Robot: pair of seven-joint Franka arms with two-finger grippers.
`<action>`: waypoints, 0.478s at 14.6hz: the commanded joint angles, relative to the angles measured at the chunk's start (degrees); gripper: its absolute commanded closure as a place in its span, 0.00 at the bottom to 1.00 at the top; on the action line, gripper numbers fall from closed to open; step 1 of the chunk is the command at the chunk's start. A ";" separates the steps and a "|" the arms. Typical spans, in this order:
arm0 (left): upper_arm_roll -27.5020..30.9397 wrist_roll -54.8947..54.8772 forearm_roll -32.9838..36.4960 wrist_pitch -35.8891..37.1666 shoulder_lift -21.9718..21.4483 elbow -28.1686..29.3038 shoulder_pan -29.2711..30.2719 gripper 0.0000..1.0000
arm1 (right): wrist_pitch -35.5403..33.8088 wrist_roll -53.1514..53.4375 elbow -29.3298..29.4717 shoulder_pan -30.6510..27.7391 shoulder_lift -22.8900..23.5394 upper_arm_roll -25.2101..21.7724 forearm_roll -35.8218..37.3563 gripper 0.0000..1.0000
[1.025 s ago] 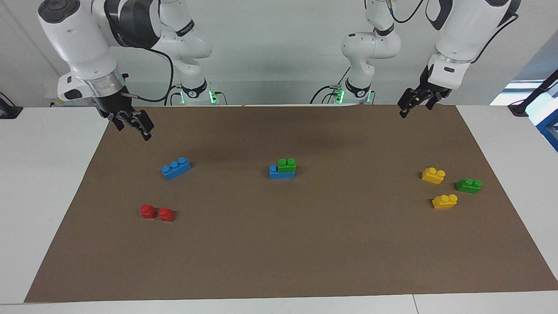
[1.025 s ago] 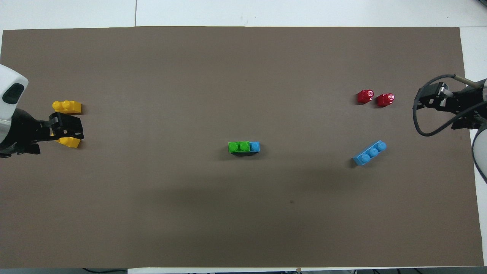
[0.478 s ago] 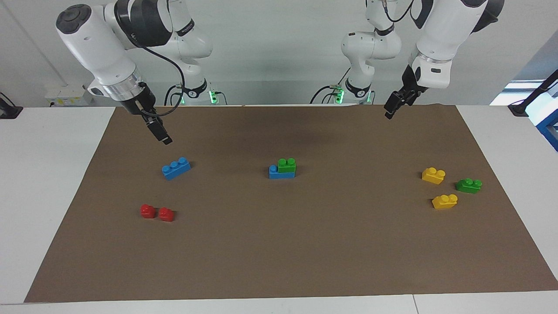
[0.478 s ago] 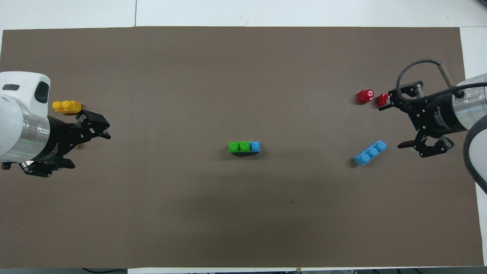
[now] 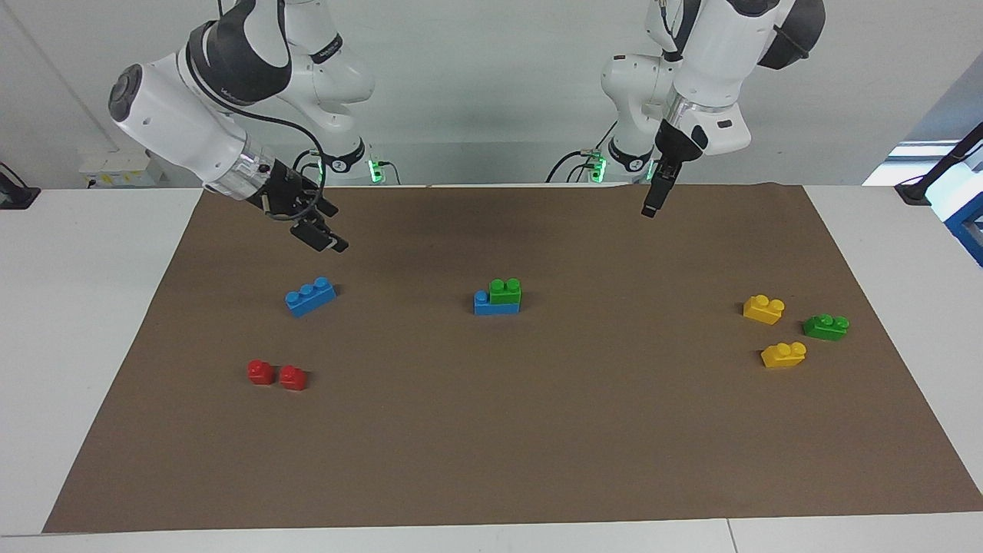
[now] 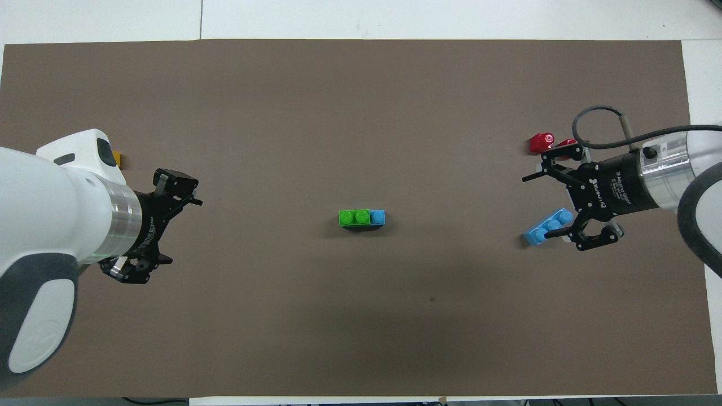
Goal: Remove green block with left arm and hold with right
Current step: 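Reach the left gripper to the green block while the right gripper approaches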
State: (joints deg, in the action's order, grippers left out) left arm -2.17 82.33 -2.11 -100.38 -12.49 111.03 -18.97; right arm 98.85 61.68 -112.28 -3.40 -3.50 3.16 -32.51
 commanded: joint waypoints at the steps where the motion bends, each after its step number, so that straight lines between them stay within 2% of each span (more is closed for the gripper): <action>1: 0.77 10.62 -0.88 -4.73 -2.36 4.54 -3.78 0.00 | 0.82 0.89 -5.13 -0.03 -1.77 0.27 -2.65 0.00; 7: 0.68 24.87 -0.88 -9.03 -0.60 6.38 -8.62 0.00 | 5.29 9.48 -6.72 2.26 -0.02 0.36 -8.70 0.00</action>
State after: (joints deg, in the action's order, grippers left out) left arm -2.26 102.77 -2.13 -106.51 -12.67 115.42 -25.65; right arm 101.55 67.12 -117.93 -1.79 -3.37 3.25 -38.32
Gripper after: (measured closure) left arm 0.000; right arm 0.000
